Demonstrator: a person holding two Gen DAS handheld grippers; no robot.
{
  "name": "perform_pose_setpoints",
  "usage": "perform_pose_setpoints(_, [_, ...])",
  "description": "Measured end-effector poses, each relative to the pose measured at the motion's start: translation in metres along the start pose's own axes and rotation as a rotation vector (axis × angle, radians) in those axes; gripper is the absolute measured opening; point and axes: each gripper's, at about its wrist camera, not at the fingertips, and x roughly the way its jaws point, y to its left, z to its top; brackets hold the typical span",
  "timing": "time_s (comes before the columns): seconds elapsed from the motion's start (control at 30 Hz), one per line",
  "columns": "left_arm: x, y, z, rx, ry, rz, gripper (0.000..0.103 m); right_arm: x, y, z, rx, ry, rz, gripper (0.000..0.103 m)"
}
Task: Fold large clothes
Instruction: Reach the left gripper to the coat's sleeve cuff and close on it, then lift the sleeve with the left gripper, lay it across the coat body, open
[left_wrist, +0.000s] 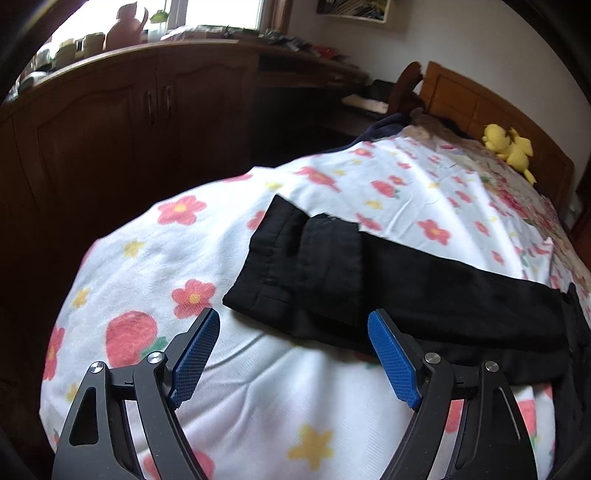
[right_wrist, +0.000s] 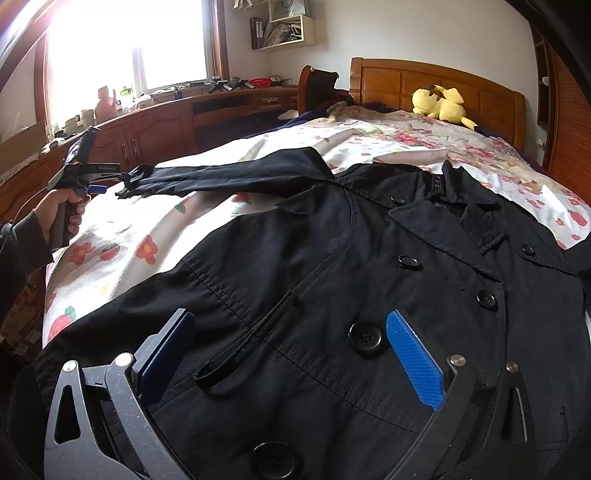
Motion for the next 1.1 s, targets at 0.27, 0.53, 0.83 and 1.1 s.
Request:
perform_pose_setpoints(0.27, [0.047,0.006,0.009,-0.080,0.076,-0.108,0.030,0.001,-0.001,-0.001,0.010,0.005,0.006,0.103])
perform_pose_setpoints(0.53, [0.022,-0.048,0.036,0.101,-0.040,-0.014,0.003,-0.002,0.000,-0.002,0.012,-0.004,0.005,0.103])
perform_pose_setpoints(0.83, [-0.052,-0.114,0.054,0.217,-0.165,-0.085,0.003,-0.015,-0.006,-0.003,0.036,-0.019,0.011,0.103])
perform_pose_setpoints(1.1, [-0.119,-0.193,0.025,0.383,-0.246,-0.195,0.003,-0.052,-0.035,-0.004,0.066,-0.050,-0.016,0.103])
